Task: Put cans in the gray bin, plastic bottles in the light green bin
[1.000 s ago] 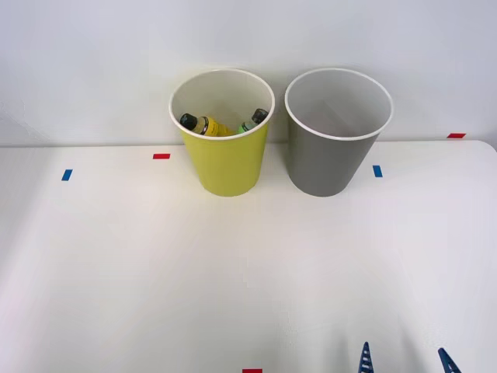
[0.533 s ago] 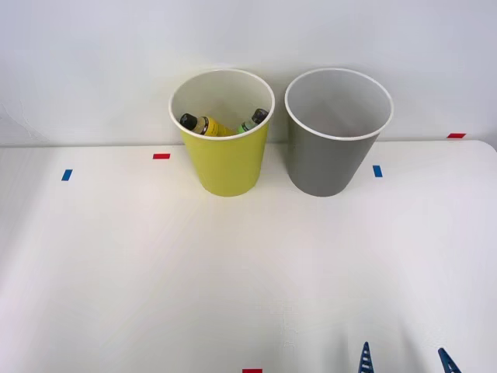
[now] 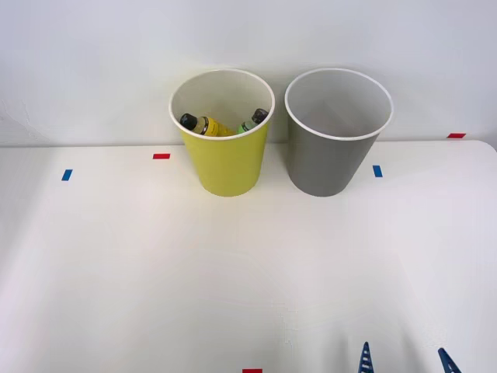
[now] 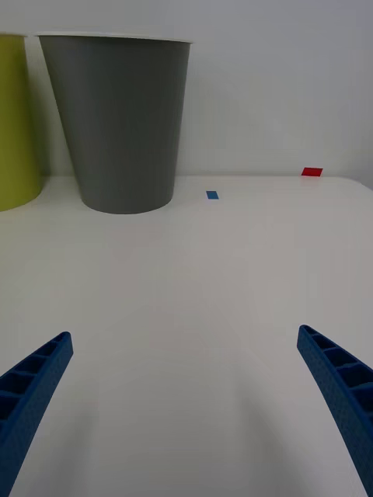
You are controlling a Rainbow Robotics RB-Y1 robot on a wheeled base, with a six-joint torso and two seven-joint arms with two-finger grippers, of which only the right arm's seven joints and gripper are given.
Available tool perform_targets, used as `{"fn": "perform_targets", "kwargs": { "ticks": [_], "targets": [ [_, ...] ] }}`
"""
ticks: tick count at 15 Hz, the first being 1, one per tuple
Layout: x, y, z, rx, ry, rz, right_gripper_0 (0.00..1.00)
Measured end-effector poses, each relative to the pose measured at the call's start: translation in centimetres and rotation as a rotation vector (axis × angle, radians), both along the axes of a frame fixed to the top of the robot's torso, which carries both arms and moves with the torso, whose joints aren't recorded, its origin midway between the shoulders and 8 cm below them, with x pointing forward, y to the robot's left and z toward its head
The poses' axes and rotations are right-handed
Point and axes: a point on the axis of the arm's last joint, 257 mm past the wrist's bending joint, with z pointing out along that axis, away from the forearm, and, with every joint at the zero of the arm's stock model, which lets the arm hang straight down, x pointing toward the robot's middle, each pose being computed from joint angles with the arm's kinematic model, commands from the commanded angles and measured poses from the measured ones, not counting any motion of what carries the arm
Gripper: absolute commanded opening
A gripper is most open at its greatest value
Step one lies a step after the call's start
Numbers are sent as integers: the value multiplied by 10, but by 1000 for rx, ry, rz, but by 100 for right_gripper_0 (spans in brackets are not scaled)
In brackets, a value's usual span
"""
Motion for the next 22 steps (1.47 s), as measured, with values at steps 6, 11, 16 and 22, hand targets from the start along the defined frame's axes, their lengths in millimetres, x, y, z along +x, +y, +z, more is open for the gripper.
{"fn": "perform_targets", "kwargs": {
  "ticks": [6,11,16,22],
  "targets": [
    [0,0,0,0,0,0,100],
    [0,0,0,0,0,0,100],
    [0,0,0,0,0,0,100],
    [0,0,0,0,0,0,100]
  ]
}}
